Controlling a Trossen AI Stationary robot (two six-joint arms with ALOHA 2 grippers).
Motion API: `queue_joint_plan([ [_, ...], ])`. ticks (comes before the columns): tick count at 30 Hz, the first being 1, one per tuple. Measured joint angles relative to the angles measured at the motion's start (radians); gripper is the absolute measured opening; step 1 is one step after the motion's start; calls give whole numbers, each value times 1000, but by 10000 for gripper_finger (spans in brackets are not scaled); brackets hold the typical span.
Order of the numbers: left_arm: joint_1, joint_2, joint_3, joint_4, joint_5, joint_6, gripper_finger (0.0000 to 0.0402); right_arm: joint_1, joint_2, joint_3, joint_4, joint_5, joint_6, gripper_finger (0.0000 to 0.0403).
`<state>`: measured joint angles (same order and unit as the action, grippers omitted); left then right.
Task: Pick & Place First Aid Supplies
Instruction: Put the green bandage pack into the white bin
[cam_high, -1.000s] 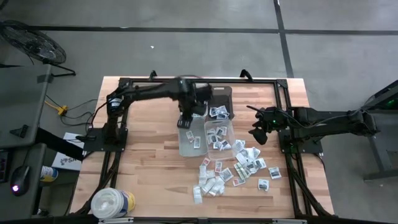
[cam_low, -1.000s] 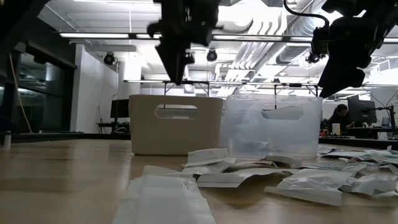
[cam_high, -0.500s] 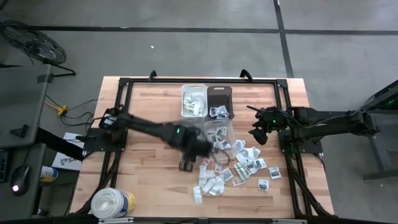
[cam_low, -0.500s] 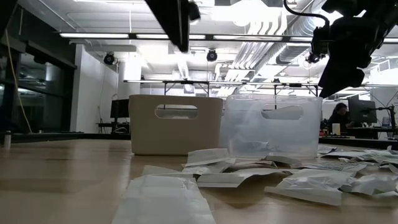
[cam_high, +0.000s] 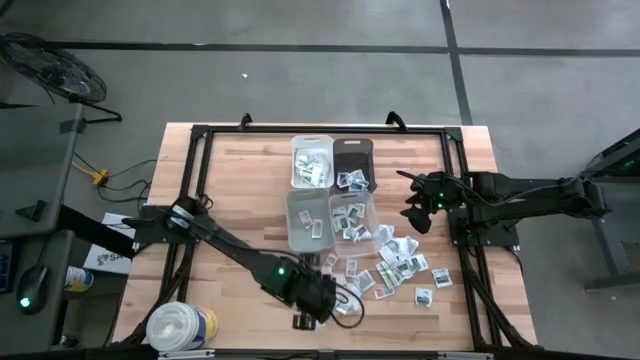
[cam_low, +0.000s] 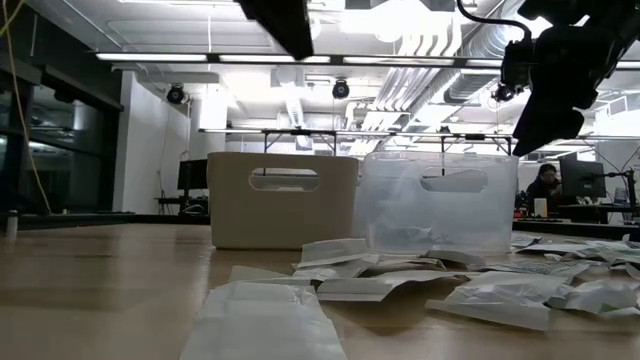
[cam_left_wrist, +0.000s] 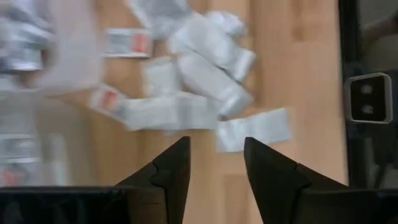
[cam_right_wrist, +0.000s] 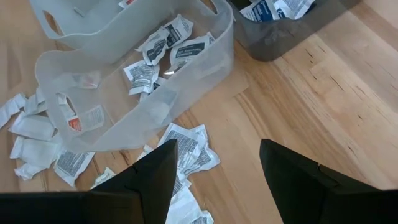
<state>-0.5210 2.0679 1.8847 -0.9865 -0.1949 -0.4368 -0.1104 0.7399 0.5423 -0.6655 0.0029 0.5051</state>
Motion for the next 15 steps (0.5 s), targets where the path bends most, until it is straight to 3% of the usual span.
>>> queue_joint_plan([
  [7,-3,111,0,82,111,-92,149,0,0,0,0,-4,-17,222],
  [15,-3,178,0,86,115,-172,149,0,0,0,-10,-36,-39,222],
])
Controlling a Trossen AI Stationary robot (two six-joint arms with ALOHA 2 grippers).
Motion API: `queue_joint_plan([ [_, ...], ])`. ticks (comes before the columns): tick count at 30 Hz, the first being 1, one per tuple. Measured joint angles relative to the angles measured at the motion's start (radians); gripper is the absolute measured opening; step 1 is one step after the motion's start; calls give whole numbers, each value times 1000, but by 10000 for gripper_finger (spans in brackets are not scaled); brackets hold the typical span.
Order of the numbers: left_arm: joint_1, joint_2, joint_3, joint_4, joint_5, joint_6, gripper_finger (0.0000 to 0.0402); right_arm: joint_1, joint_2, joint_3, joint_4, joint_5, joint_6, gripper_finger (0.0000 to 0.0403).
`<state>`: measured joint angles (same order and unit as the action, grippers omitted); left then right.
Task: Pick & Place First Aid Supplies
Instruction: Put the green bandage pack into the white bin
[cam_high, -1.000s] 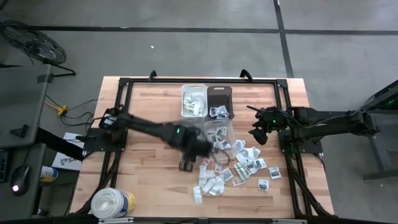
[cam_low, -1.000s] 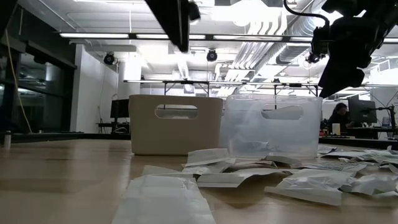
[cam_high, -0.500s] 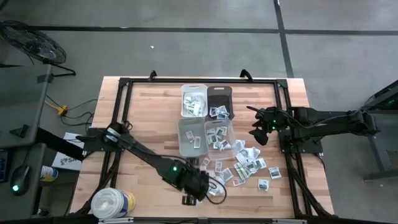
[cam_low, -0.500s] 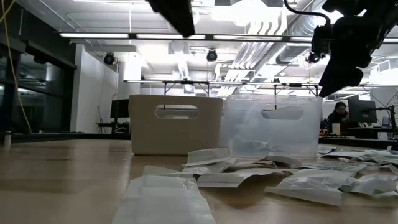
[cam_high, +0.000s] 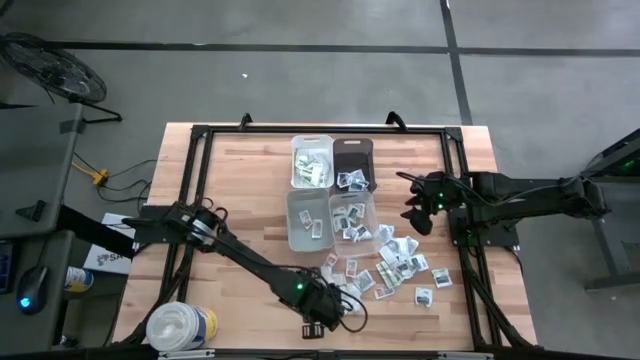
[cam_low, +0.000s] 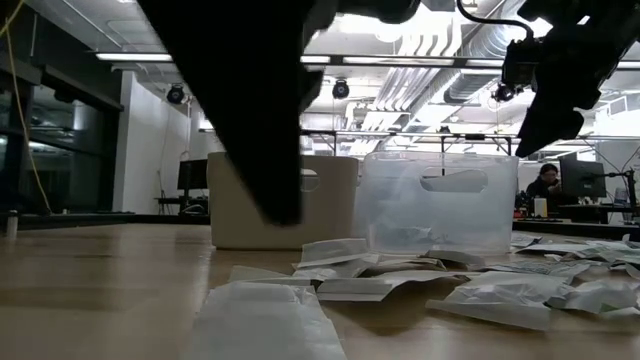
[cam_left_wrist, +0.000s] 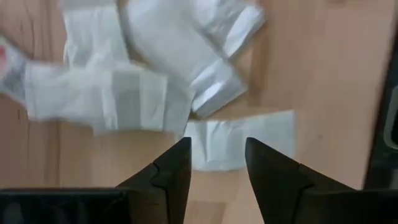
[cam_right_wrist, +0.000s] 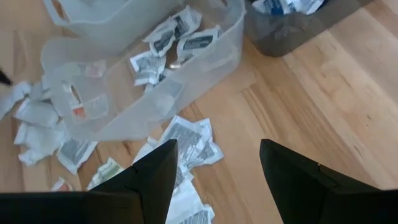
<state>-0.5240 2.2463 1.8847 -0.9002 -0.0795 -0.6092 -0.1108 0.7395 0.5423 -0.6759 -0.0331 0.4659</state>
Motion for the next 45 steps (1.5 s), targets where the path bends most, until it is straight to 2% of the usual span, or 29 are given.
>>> queue_joint_plan([
  [8,0,33,2,-22,-8,-73,149,0,0,0,0,-4,-3,222],
  [16,0,73,4,-49,-28,-80,149,0,0,0,-1,-9,-12,222],
  [26,0,117,6,-44,8,-81,146,0,0,0,-1,-27,-30,222],
  [30,0,118,4,-48,10,-81,124,0,0,0,-1,-27,-30,222],
  [39,2,118,2,-56,30,-96,49,0,0,0,-1,-27,-48,222],
  [45,3,110,1,-61,71,-81,5,0,0,0,-1,-35,-48,222],
])
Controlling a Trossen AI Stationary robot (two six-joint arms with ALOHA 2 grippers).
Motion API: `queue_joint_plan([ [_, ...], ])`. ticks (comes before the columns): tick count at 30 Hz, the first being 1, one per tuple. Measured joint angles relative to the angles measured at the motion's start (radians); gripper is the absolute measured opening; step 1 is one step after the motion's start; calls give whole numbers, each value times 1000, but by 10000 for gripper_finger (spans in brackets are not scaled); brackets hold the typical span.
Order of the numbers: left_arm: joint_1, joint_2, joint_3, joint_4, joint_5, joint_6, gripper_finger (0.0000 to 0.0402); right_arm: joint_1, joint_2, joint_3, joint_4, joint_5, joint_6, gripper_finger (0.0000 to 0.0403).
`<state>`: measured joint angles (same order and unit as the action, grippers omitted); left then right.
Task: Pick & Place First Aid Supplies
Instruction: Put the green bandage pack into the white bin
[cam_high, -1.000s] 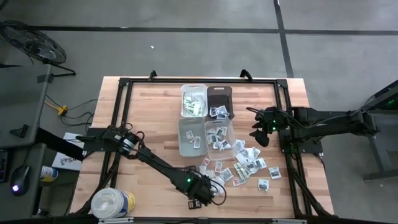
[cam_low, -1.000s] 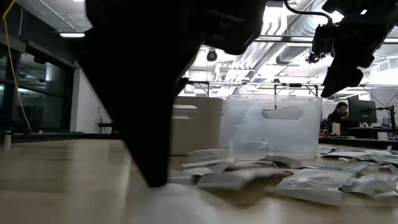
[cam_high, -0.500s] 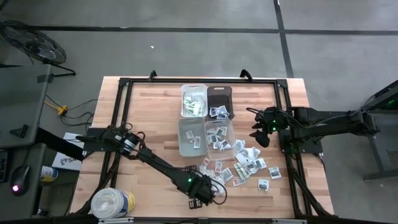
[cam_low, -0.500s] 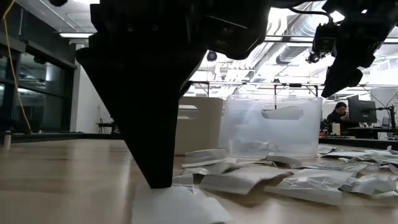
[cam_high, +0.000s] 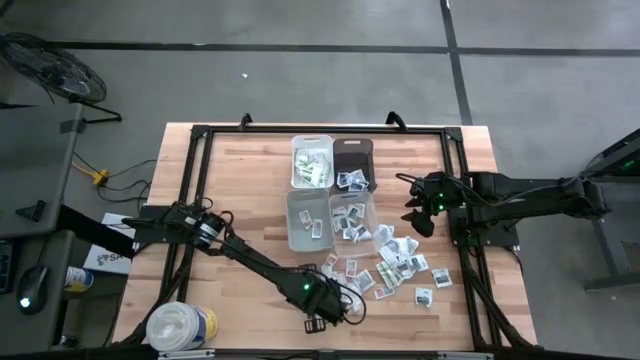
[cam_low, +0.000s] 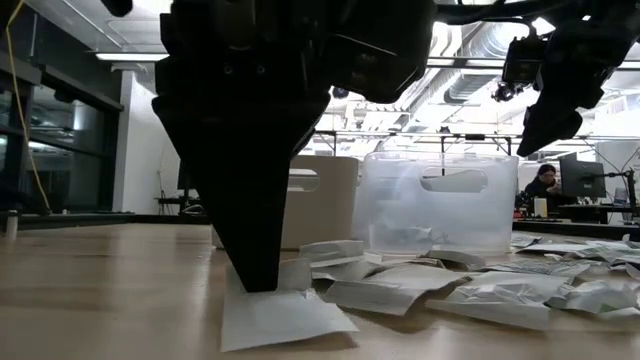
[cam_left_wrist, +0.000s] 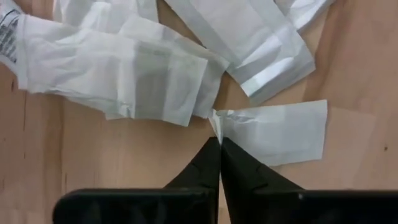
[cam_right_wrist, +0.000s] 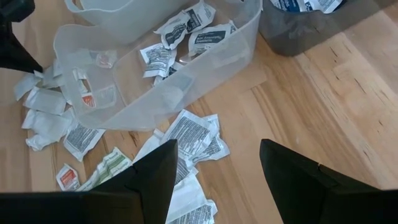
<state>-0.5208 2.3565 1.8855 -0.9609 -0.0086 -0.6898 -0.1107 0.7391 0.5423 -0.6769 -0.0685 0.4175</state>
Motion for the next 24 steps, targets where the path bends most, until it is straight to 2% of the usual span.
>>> queue_joint_plan([
  [5,0,-30,13,-25,19,58,5,0,0,0,0,-9,0,222],
  [8,-3,-42,52,-118,36,112,2,0,0,-1,0,-10,-7,222],
  [15,17,-80,199,-228,96,232,3,0,0,-1,2,-13,-8,222],
  [17,21,-80,243,-295,80,255,3,0,0,-1,9,-14,-9,222],
  [24,71,-91,409,-369,21,314,3,0,0,-2,12,-15,-11,222],
])
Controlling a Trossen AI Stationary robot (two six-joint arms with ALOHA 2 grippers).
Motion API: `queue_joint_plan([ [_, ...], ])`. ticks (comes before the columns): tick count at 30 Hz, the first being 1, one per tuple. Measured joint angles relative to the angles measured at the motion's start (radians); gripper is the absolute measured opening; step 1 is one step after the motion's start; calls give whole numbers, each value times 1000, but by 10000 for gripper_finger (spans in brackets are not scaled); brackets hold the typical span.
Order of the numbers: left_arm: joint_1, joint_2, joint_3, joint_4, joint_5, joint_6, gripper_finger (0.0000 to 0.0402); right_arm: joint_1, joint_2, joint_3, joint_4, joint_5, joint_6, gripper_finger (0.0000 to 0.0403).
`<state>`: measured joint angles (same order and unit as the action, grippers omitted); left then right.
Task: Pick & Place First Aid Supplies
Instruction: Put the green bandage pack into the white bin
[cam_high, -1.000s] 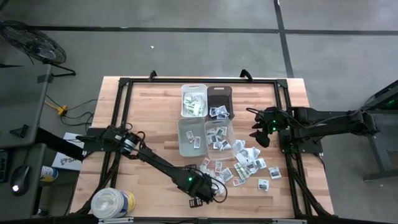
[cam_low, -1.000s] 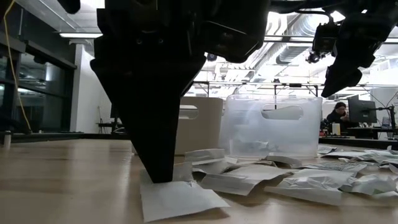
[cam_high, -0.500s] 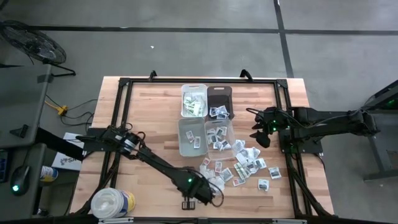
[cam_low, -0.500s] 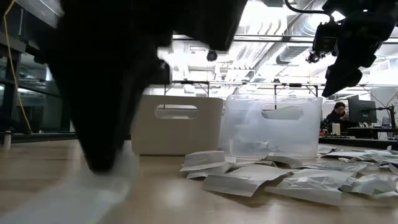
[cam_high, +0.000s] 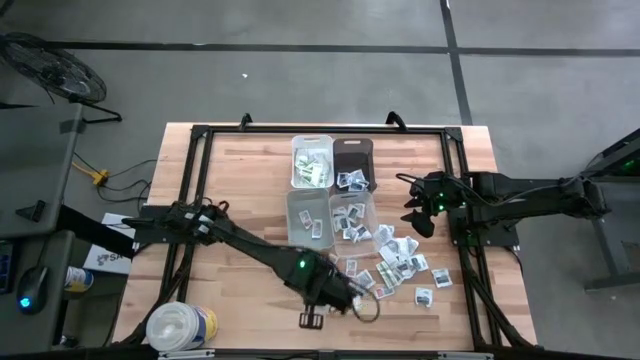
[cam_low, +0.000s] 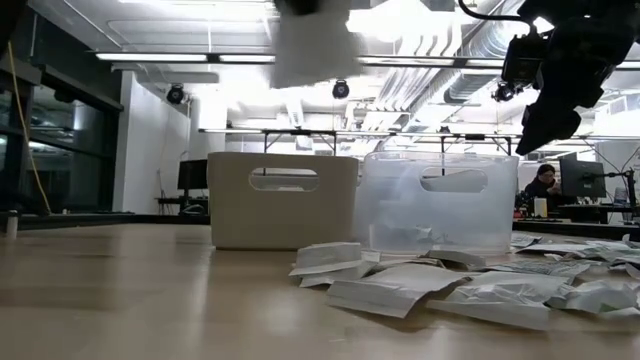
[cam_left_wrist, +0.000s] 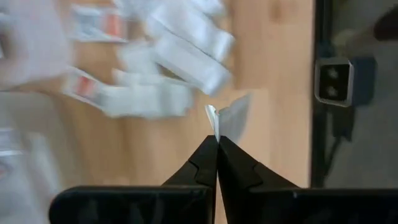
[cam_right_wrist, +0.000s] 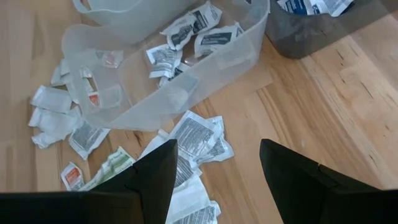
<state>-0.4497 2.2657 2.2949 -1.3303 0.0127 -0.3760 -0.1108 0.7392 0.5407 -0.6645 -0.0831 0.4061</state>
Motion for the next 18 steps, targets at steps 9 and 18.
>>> queue_joint_plan([
  [9,101,-26,58,-94,-71,46,3,0,0,0,4,0,-22,222],
  [18,230,-63,59,-173,-48,143,3,0,0,0,4,-3,-29,222],
])
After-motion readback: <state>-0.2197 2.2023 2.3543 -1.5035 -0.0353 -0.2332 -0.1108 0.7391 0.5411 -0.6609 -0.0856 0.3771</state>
